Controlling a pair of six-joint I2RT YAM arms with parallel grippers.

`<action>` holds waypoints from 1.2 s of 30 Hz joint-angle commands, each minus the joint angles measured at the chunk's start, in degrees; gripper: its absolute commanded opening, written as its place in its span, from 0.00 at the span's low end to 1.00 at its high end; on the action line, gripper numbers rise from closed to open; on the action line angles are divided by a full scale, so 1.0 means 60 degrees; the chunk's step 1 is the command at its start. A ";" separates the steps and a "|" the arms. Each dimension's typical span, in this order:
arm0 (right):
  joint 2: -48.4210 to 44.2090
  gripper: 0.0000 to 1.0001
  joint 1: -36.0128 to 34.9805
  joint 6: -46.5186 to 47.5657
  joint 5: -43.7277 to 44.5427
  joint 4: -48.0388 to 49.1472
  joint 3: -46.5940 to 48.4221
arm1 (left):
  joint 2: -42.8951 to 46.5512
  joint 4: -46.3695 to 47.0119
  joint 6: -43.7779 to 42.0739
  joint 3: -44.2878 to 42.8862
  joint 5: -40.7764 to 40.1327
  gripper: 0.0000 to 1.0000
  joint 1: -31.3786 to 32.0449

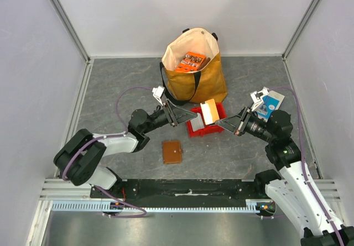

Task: Put the credit cards into the card holder
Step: Open the card holder at the center of the board.

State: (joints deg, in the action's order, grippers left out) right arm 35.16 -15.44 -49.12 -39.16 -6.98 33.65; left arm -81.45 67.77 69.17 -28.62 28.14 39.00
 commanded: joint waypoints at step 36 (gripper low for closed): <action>0.1171 0.57 -0.0283 0.1770 -0.0065 -0.0213 0.1422 | -0.0121 0.0542 -0.0336 -0.0840 0.1710 0.02 0.0736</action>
State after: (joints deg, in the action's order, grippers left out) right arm 40.21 -16.93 -44.21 -39.40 -7.44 38.06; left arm -85.01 72.42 71.59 -34.30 34.24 43.22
